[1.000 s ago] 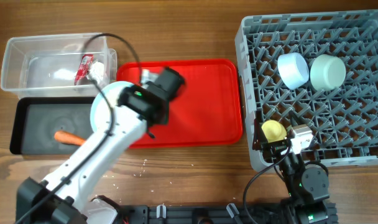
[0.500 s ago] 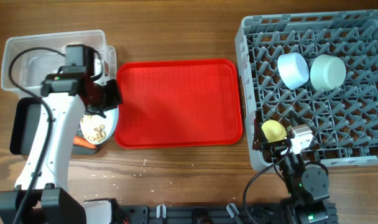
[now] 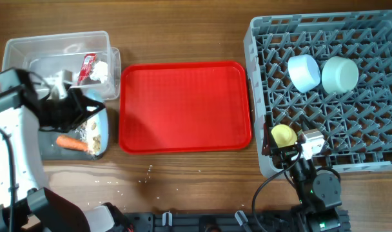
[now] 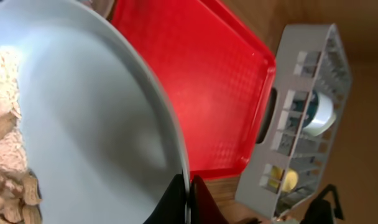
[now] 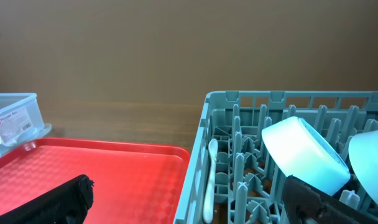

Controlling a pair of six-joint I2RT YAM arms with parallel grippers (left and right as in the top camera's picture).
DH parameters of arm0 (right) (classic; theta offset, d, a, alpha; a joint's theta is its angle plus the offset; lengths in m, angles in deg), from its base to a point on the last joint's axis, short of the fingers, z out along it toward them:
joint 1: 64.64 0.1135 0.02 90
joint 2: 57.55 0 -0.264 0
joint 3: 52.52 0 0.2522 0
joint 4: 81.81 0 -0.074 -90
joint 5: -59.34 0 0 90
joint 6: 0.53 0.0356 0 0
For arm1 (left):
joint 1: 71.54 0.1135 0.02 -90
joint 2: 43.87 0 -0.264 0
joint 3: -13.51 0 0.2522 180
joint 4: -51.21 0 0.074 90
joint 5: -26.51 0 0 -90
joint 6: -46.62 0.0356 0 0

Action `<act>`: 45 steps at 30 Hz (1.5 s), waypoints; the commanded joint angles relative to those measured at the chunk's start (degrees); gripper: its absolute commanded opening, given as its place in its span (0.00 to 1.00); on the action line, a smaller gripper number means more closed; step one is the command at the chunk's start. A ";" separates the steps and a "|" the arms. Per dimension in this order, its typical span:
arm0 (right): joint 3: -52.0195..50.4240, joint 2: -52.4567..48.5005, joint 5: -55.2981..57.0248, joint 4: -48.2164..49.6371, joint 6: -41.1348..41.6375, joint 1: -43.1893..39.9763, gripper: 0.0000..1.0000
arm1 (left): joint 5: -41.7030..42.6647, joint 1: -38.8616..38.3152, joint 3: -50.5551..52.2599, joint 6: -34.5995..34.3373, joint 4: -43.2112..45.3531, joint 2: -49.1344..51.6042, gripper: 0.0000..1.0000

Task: Sort waste into correct bins and load items into the dishwasher rack
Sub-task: 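Tip the plate over the black tray to dump the rice, then carry the empty plate right and stand it in the dish rack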

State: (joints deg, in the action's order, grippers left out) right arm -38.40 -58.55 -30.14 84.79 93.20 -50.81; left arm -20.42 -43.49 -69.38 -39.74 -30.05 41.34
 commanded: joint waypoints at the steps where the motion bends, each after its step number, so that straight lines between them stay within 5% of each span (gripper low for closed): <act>1: -0.07 0.35 0.76 0.20 -0.63 0.24 1.00 | 9.53 5.62 -0.15 5.25 -1.11 -1.29 0.04; 7: -0.07 0.35 0.74 0.20 -0.66 0.24 1.00 | 19.50 13.16 -0.13 15.58 -4.02 -1.66 0.04; 14: -0.07 0.35 0.76 0.20 -0.66 0.24 1.00 | 22.80 19.45 -0.15 19.69 -6.86 -2.36 0.04; 29: -0.07 0.35 0.76 0.20 -0.63 0.24 1.00 | 25.97 18.18 -0.15 22.82 -9.35 -3.10 0.04; 33: -0.07 0.35 0.74 0.20 -0.63 0.24 1.00 | 25.94 12.72 -0.31 22.86 -9.88 -4.85 0.04; 36: -0.07 0.35 0.74 0.20 -0.63 0.24 1.00 | 26.51 4.28 -1.18 16.52 -5.68 -8.55 0.04; 39: -0.07 0.35 0.76 0.20 -0.66 0.24 1.00 | 27.17 -6.60 -1.18 3.56 9.11 -10.75 0.04; 45: -0.07 0.35 0.76 0.20 -0.66 0.24 1.00 | 17.40 -29.66 -1.18 -32.22 53.72 -5.57 0.04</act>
State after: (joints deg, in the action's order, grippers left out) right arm -38.42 -58.55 -30.14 84.77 93.20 -50.81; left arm 3.54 -61.89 -69.97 -46.73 7.94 32.29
